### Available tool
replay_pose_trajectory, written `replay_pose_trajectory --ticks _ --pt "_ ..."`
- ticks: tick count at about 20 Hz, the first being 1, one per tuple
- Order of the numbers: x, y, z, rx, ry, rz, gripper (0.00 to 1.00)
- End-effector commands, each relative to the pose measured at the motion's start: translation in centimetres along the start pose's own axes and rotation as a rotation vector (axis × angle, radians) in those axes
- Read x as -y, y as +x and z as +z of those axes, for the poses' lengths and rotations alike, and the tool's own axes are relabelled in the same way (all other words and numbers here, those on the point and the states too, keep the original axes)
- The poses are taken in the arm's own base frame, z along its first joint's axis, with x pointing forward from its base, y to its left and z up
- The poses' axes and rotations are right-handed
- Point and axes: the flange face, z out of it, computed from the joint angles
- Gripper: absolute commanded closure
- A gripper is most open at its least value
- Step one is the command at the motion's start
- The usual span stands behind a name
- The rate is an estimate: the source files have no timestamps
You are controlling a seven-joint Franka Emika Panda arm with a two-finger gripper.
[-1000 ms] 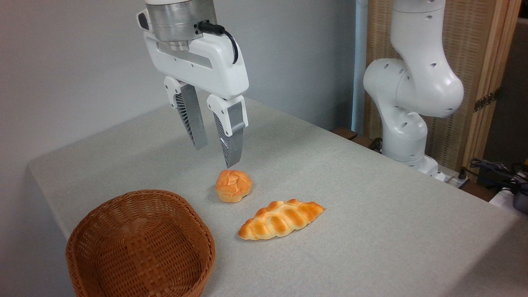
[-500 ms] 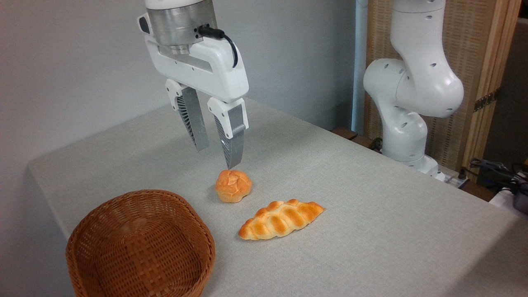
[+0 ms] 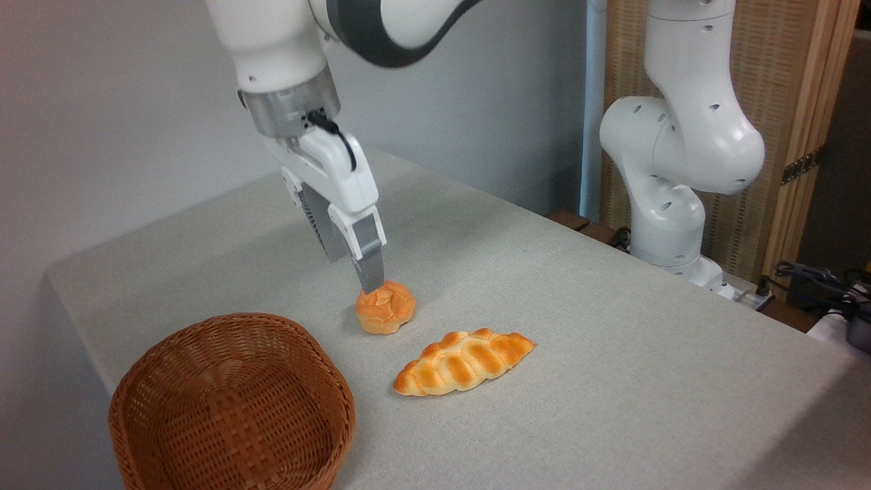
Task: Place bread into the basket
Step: 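Close the gripper fingers around the round orange bun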
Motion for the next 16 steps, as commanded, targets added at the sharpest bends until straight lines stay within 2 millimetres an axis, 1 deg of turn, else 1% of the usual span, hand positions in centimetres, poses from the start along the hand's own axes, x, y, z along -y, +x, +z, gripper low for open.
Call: replay_pose_trajectory --ticks 1,2,4,7,9,12,14,16 --pt "-3.8 -0.3 3.6 -0.03 0.018 0.044 0.0" --pt "-4.6 -0.1 4.8 -0.05 0.011 0.048 0.0" --pt "-5.5 0.5 6.3 -0.103 -0.005 0.042 0.0" --pt "-5.7 1.1 7.1 -0.157 -0.065 0.003 0.0" --pt "-5.8 0.9 8.1 -0.148 -0.09 -0.003 0.0" --pt "-5.7 0.8 8.2 -0.133 -0.073 0.019 0.0" --pt "-5.6 0.5 7.8 -0.105 -0.028 0.043 0.0" --pt "-5.6 0.4 8.0 -0.093 -0.028 0.043 0.0"
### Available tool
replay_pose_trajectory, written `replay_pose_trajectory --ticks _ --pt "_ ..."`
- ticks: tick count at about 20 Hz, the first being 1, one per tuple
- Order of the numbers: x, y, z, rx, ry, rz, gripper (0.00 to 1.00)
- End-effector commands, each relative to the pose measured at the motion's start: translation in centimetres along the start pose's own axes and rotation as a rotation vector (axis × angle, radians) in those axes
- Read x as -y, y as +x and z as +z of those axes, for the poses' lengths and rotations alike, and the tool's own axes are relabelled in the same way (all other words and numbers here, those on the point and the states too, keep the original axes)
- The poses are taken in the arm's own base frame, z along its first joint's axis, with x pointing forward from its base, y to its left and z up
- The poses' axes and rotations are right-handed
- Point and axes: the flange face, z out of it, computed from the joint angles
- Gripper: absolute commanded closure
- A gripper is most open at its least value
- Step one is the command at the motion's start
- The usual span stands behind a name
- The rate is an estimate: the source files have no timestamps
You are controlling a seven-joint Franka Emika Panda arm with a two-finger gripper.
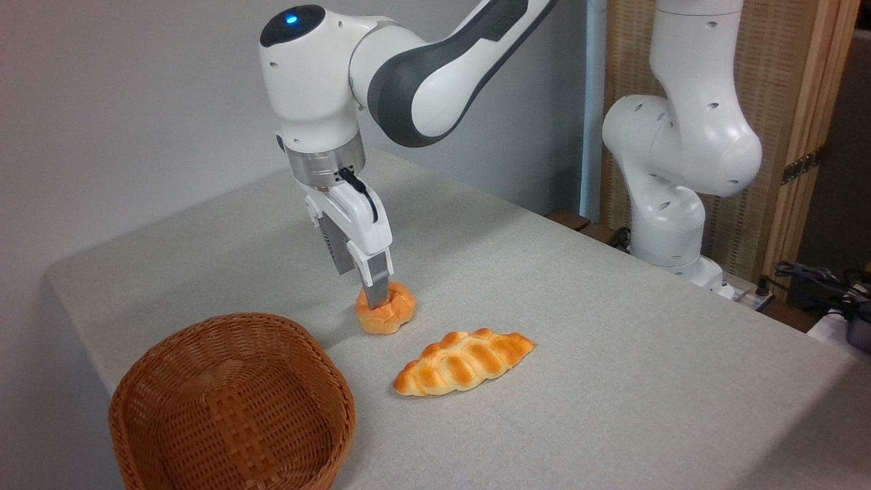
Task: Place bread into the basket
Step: 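Close the gripper fingers around the round orange bun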
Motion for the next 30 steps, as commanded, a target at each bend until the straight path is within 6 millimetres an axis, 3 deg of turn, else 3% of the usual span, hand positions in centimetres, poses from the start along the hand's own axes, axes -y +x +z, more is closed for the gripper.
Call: replay_pose_trajectory --ticks 1,15,18,20,30 --pt "-0.2 -0.6 0.1 0.014 0.021 0.023 0.0" --pt "-1.1 -1.2 2.9 0.103 0.038 0.073 0.01" --pt "-1.1 -1.2 2.9 0.112 0.047 0.082 0.38" --pt "-1.1 -1.2 2.9 0.111 0.048 0.082 0.48" --pt "-1.0 -1.2 2.9 0.111 0.048 0.081 0.54"
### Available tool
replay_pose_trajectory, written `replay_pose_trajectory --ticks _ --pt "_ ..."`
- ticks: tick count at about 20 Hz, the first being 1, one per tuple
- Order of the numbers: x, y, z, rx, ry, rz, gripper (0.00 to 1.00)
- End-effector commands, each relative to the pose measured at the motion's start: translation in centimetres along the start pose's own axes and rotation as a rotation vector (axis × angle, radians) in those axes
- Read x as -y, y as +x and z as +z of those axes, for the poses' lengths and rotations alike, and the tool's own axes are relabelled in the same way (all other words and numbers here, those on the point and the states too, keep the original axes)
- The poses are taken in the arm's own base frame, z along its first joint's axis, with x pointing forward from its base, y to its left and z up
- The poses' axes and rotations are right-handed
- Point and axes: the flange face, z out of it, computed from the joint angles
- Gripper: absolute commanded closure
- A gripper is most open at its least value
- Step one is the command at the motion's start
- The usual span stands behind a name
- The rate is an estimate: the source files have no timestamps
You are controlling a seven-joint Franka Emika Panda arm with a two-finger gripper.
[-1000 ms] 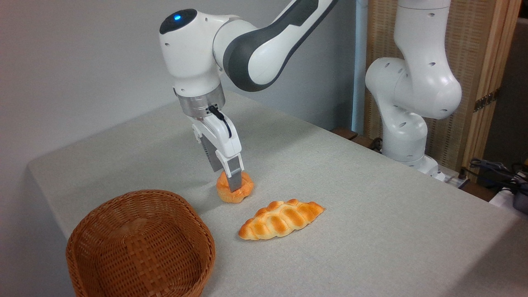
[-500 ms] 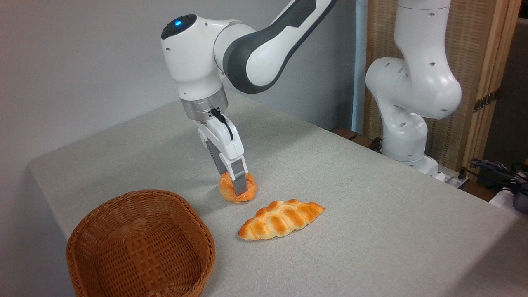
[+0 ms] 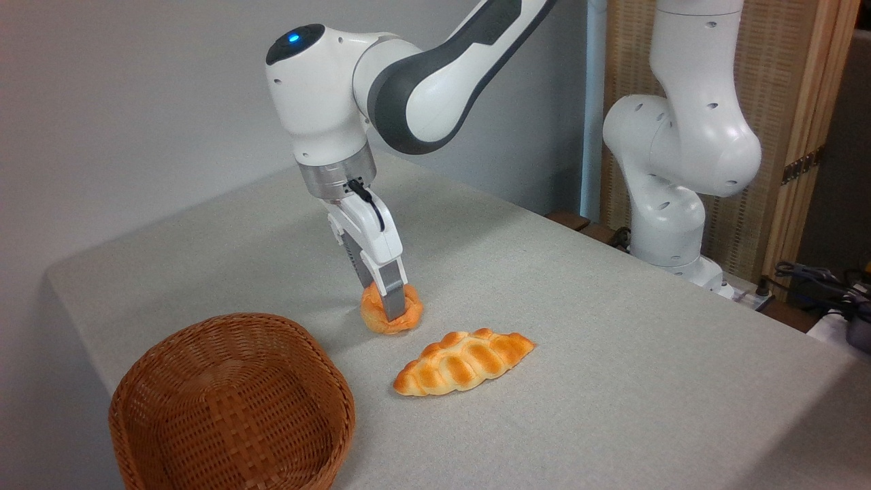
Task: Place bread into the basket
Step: 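Close the gripper fingers around the round orange bun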
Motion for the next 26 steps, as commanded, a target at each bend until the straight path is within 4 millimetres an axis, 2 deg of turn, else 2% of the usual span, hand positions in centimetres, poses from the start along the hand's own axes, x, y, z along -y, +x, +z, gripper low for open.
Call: replay_pose_trajectory --ticks 1,21,23,26 --pt "-0.3 -0.3 0.3 0.005 0.009 0.022 0.56" --pt "0.1 -0.5 0.0 -0.001 0.008 0.009 0.7" --pt "0.2 -0.5 -0.4 -0.005 0.013 0.004 0.72" --pt "0.5 -0.1 -2.3 -0.011 0.016 0.002 0.76"
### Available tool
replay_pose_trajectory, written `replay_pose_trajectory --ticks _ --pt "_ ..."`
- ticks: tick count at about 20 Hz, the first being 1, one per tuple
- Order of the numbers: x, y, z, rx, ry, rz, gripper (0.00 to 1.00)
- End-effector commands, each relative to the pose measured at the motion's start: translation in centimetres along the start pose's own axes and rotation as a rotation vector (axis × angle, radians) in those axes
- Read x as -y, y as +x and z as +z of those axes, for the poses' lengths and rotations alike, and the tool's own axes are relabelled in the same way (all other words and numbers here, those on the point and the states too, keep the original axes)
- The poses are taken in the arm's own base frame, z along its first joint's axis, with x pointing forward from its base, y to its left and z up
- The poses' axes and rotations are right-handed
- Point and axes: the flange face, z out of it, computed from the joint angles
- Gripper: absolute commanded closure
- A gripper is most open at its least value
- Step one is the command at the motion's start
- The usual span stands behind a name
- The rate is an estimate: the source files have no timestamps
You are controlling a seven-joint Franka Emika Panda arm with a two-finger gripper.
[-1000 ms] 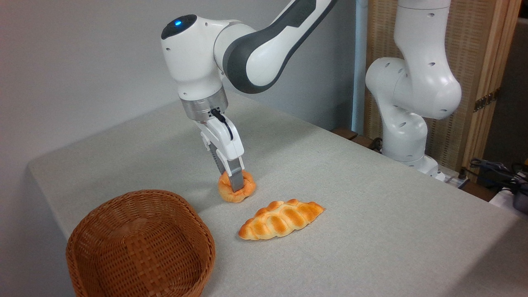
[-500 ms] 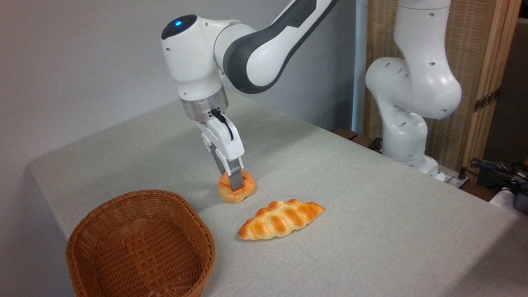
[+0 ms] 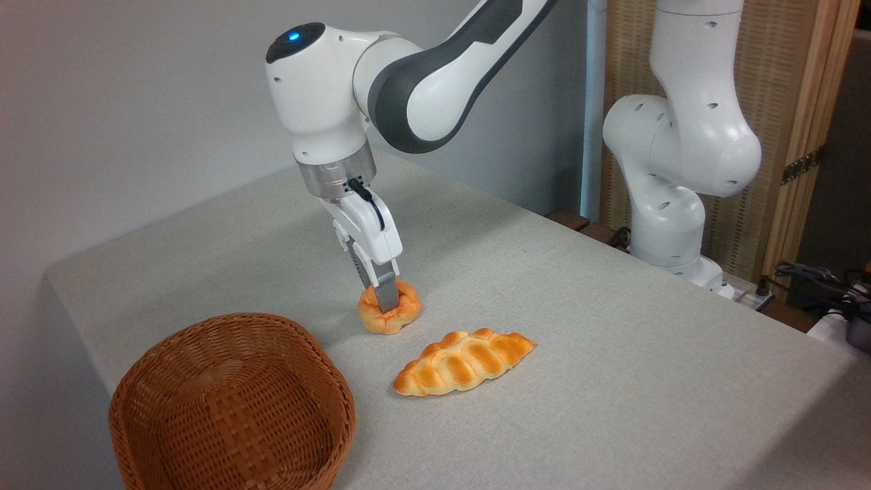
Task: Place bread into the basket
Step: 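Close the gripper fingers around the round orange bun, then lift the bun and carry it over the wicker basket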
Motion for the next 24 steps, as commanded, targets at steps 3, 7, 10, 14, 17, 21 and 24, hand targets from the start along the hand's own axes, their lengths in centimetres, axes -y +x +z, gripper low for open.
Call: replay_pose_trajectory --ticks 3,7,10,14,17,21,24 --pt "0.5 0.4 -3.7 -0.02 0.025 0.009 0.77" --pt "1.0 0.4 -5.5 -0.01 0.062 0.018 0.77" --pt "1.9 1.0 -7.8 0.03 0.118 0.044 0.77" --pt "4.6 1.8 -10.9 0.026 0.142 0.022 0.77" --pt "7.6 3.2 -13.1 -0.006 0.16 -0.002 0.77" --pt "11.4 3.9 -14.4 -0.054 0.187 -0.04 0.77" --pt "13.0 6.1 -13.6 -0.069 0.186 -0.04 0.77"
